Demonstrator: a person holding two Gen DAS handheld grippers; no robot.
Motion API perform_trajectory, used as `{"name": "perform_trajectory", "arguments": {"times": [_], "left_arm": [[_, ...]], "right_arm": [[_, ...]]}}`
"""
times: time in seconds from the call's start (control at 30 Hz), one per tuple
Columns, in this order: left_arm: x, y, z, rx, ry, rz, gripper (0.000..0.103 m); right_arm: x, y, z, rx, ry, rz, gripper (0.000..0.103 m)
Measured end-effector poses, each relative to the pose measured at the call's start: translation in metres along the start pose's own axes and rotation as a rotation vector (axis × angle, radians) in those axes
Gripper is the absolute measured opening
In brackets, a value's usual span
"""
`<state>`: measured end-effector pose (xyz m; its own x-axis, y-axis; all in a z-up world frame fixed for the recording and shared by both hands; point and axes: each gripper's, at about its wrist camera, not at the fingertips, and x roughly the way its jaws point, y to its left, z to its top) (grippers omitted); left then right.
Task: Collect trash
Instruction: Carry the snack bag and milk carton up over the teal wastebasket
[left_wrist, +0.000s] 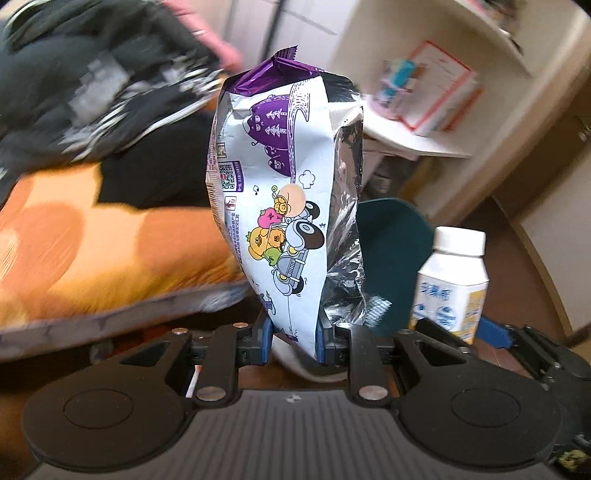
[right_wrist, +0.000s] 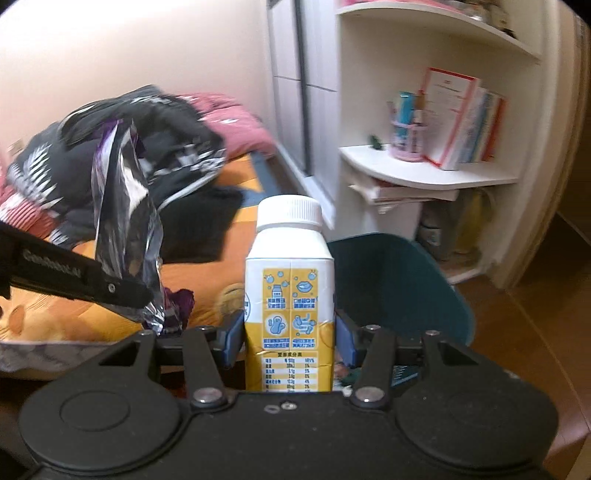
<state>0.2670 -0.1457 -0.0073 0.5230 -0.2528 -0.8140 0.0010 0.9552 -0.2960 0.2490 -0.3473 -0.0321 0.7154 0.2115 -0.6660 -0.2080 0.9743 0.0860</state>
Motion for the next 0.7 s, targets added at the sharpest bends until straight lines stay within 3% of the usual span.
{"name": "perform_trajectory", "arguments": {"times": [0.27,0.47,0.7], "left_arm": [[0.049,-0.068,0.042,0.099,0.044,-0.058,0.022],[0.092,-0.084,0.056,0.118,0.093,-0.035,0.022],[0.148,-0.098,0.056,0.162,0.213,-0.020,0.022]], "right_arm": [[0.027,-0.044,0.009,0.049,0.004,-0.060,0.050],[0.057,-0.062,0.004,0.044,0.050,-0.086,0.050],[0.094,-0.081,-0.006,0.053,0.112,-0.102,0.050]]}}
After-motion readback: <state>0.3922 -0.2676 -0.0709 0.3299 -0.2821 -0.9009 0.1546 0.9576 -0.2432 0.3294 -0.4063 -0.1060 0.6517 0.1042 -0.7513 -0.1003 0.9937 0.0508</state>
